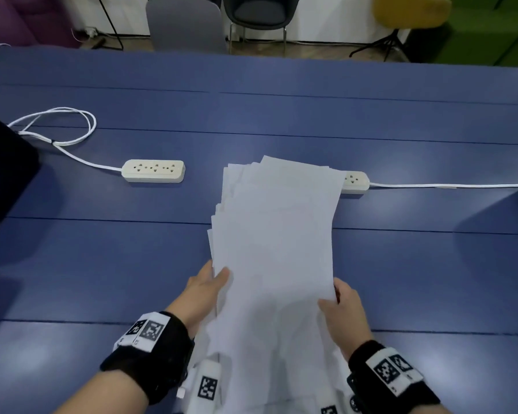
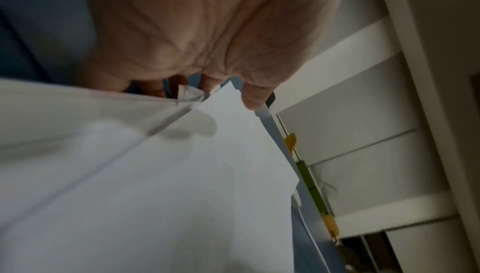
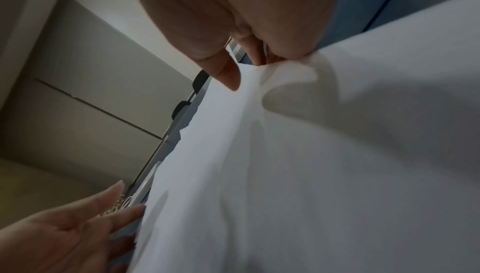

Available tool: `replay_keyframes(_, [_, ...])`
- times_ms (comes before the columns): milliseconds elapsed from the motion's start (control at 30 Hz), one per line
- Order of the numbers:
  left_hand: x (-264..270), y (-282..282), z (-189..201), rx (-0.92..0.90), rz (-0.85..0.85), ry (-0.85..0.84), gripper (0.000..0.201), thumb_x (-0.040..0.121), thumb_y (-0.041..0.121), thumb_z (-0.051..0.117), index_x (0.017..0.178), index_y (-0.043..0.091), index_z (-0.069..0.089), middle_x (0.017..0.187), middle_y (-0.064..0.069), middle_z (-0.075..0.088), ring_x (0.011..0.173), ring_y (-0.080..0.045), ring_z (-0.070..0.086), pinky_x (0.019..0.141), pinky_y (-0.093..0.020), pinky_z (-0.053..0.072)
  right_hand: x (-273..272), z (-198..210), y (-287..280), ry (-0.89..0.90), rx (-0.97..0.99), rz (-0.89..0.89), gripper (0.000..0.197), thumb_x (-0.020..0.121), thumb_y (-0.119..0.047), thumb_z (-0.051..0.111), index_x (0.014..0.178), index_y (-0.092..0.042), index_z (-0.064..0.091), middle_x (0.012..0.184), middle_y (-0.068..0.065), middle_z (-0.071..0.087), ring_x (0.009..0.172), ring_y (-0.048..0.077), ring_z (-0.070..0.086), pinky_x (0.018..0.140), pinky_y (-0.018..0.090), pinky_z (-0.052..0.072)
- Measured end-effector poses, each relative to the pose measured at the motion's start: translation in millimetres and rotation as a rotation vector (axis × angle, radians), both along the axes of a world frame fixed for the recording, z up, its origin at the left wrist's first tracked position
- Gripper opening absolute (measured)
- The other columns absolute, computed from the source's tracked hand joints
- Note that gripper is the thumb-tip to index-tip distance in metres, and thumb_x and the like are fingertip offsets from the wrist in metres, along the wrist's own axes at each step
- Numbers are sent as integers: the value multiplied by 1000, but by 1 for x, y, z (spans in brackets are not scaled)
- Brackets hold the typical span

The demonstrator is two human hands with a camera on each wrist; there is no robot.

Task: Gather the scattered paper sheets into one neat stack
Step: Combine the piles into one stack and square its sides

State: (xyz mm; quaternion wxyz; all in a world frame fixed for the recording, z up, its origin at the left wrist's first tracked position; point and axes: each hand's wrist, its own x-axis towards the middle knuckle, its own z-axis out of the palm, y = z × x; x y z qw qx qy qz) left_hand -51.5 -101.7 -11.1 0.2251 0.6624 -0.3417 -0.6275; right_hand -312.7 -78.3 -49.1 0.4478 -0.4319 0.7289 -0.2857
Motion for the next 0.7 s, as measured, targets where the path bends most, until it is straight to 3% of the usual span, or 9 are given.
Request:
replay_keyframes(100, [0, 1, 14, 117, 91, 43, 47, 93, 52, 44, 135, 31, 43, 139, 6, 51, 118, -17, 52, 99, -44, 46, -10, 6, 1, 45, 57, -47, 16, 80, 0, 51, 68, -9, 43, 76, 10, 49, 67, 20, 43, 58, 29, 36])
replay_keyframes(167, [7, 9, 12, 179, 88, -3, 56, 90, 57, 44, 138, 29, 40, 138, 3, 51, 115, -20, 54, 93, -45, 50, -22, 10, 4, 32, 197, -30, 9, 84, -7, 53, 91, -12, 53, 95, 6, 50, 76, 23, 50, 60, 28, 38])
replay_keyframes(200, [9, 14, 11, 205, 59, -16, 63, 86, 62, 46, 139, 30, 40, 140, 4, 50, 117, -21, 55, 94, -46, 50, -27, 12, 5, 20, 253, 22, 16, 84, -9, 53, 99, -10, 55, 98, 8, 51, 77, 24, 52, 61, 29, 39])
replay_keyframes(300, [6, 30, 2, 219, -22, -28, 87, 69, 77, 50, 144, 36, 33, 153, 7, 34, 136, -24, 39, 103, -55, 41, -25, 21, 17, 108, 342, 216, 14, 83, -16, 54, 88, -4, 52, 84, 7, 48, 67, 21, 40, 58, 29, 34])
replay_keyframes(367, [-6, 40, 2, 171, 0, -7, 87, 73, 74, 50, 147, 35, 26, 157, 7, 24, 142, -23, 30, 109, -52, 36, -21, 23, 24, 152, 347, 268, 25, 83, -23, 52, 97, -1, 53, 95, 8, 53, 71, 22, 46, 61, 31, 39])
replay_keyframes(433, [-16, 49, 3, 76, 37, 17, 93, 69, 76, 52, 148, 34, 25, 157, 7, 24, 144, -20, 26, 115, -48, 28, -17, 24, 31, 115, 315, 256, 21, 84, -21, 52, 95, -3, 53, 95, 9, 55, 70, 20, 47, 60, 29, 40])
replay_keyframes(500, [-20, 56, 2, -5, 78, -33, 90, 70, 72, 50, 144, 25, 31, 153, 3, 30, 142, -20, 29, 116, -46, 27, -19, 24, 38, 23, 274, 162, 11, 84, -12, 52, 79, -5, 45, 80, 8, 47, 66, 20, 39, 59, 29, 35])
replay_keyframes(567, [-20, 65, 0, -67, 115, -35, 68, 79, 61, 48, 134, 21, 41, 144, 6, 40, 138, -18, 35, 113, -41, 30, -23, 22, 42, 1, 240, 67, 14, 81, -8, 51, 74, -11, 39, 78, 8, 38, 68, 20, 32, 61, 31, 29])
replay_keyframes(700, [-25, 87, 1, -12, -31, 10, 60, 90, 55, 45, 140, 28, 27, 141, 25, 26, 138, -5, 26, 113, -29, 21, -14, 26, 54, 245, 313, 339, 27, 86, -10, 47, 64, -12, 32, 77, 2, 36, 66, 17, 31, 52, 22, 27])
